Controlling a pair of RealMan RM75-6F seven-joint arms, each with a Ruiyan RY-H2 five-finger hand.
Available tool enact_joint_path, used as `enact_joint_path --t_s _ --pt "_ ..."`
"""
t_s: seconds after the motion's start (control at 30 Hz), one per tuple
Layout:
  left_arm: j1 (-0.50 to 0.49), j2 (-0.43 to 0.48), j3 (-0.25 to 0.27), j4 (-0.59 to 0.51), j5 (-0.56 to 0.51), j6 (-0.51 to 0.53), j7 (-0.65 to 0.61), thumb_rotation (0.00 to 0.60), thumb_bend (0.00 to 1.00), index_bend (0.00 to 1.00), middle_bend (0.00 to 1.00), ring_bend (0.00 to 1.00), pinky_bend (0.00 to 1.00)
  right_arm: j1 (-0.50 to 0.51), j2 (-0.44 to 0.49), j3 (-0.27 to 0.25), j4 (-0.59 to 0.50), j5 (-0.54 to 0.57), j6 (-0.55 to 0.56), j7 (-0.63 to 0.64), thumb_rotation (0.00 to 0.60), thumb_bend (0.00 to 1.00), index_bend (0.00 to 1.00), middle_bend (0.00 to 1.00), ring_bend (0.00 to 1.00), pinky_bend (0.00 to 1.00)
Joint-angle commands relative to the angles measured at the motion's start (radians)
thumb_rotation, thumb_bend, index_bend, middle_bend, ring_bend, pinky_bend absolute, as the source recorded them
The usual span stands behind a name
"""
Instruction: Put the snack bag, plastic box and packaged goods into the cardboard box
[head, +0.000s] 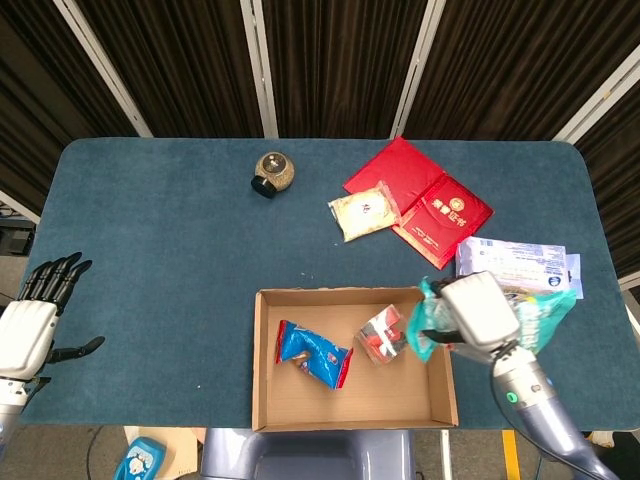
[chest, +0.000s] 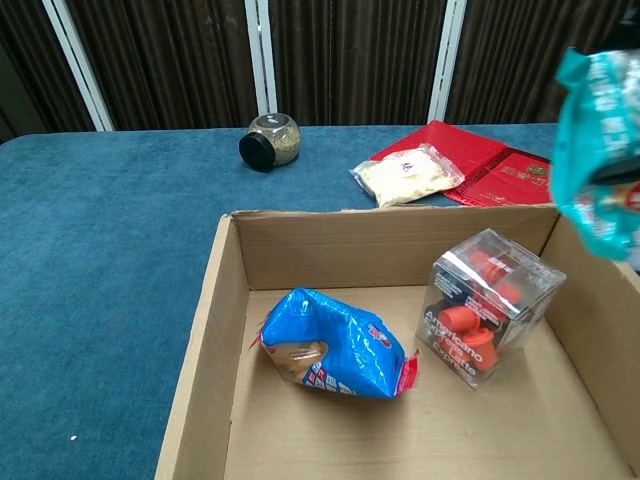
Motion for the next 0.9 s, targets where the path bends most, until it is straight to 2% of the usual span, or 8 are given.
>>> enact_joint_path --t_s 0.03,0.23,0.33,0.43,0.5,0.6,0.7,0.9 --pt "0.001 0.0 -0.001 0.003 -0.002 -0.003 -0.003 0.6 0.04 0.07 0.0 0.0 0.0 0.042 -0.071 -0.002 -0.047 0.027 -0.019 -0.069 0.6 0.14 0.76 0.73 0.74 0.82" --pt "0.004 0.001 -0.008 0.011 -0.007 -0.008 -0.017 0.6 0.04 0.07 0.0 0.0 0.0 0.093 -0.215 -0.02 -0.078 0.092 -0.017 -0.189 0.6 0.14 0.75 0.73 0.73 0.82" --pt "0.005 0.001 -0.01 0.016 -0.01 -0.012 -0.024 0.6 0.04 0.07 0.0 0.0 0.0 0.115 -0.289 -0.028 -0.075 0.137 0.001 -0.256 0.6 0.14 0.69 0.68 0.68 0.78" --pt "0.006 0.0 -0.012 0.022 -0.013 -0.018 -0.029 0.6 0.04 0.07 0.0 0.0 0.0 0.132 -0.343 -0.034 -0.081 0.194 0.024 -0.314 0.6 0.13 0.5 0.5 0.52 0.57" --pt "0.004 -0.002 -0.015 0.026 -0.019 -0.024 -0.031 0.6 0.04 0.07 0.0 0.0 0.0 0.147 -0.375 -0.036 -0.089 0.265 0.05 -0.38 0.6 0.1 0.3 0.3 0.32 0.37" --pt "0.002 -0.007 -0.019 0.035 -0.03 -0.033 -0.035 0.6 0.04 0.07 0.0 0.0 0.0 0.183 -0.424 -0.021 -0.101 0.379 0.093 -0.471 0.6 0.07 0.09 0.08 0.09 0.23" --pt "0.004 -0.009 -0.021 0.041 -0.032 -0.033 -0.037 0.6 0.04 0.07 0.0 0.0 0.0 0.205 -0.455 -0.007 -0.118 0.426 0.133 -0.509 0.6 0.06 0.02 0.0 0.01 0.16" --pt "0.003 -0.013 -0.025 0.047 -0.039 -0.043 -0.042 0.6 0.04 0.07 0.0 0.0 0.0 0.24 -0.472 0.03 -0.162 0.407 0.219 -0.559 0.6 0.06 0.01 0.0 0.0 0.14"
